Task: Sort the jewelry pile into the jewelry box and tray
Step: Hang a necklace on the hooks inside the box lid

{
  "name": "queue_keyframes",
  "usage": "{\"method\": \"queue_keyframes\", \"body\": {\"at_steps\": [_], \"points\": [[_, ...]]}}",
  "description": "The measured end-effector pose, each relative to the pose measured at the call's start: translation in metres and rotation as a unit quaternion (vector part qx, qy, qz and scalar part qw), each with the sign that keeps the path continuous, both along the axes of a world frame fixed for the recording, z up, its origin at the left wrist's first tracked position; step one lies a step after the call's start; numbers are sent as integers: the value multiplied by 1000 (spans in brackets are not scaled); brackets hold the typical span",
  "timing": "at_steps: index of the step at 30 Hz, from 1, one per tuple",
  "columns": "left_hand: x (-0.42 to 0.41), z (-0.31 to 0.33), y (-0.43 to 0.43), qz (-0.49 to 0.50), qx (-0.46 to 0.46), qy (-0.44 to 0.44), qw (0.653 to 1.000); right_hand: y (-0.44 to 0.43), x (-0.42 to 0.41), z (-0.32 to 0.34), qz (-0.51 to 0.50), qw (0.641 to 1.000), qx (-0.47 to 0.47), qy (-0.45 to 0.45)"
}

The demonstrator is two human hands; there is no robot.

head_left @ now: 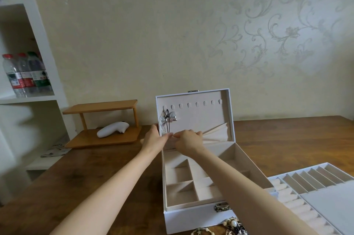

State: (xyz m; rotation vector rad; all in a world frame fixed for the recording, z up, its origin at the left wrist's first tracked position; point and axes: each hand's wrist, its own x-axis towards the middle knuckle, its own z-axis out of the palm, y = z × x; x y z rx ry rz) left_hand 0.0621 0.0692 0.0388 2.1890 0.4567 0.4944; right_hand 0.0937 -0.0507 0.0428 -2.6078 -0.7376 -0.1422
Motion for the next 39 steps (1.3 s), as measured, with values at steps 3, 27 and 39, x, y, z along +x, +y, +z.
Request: {"method": "queue_keyframes", "body": {"at_steps": [3, 27, 39], "points": [[8, -2, 6, -6, -16, 1, 1000, -13, 7, 3, 24, 991, 107, 75], [6, -7, 0, 33, 20, -32, 999, -2, -28, -18, 7, 925, -64, -375], [1, -2, 0, -14, -20, -32, 999, -18, -15, 10, 57, 944, 183, 269]]}}
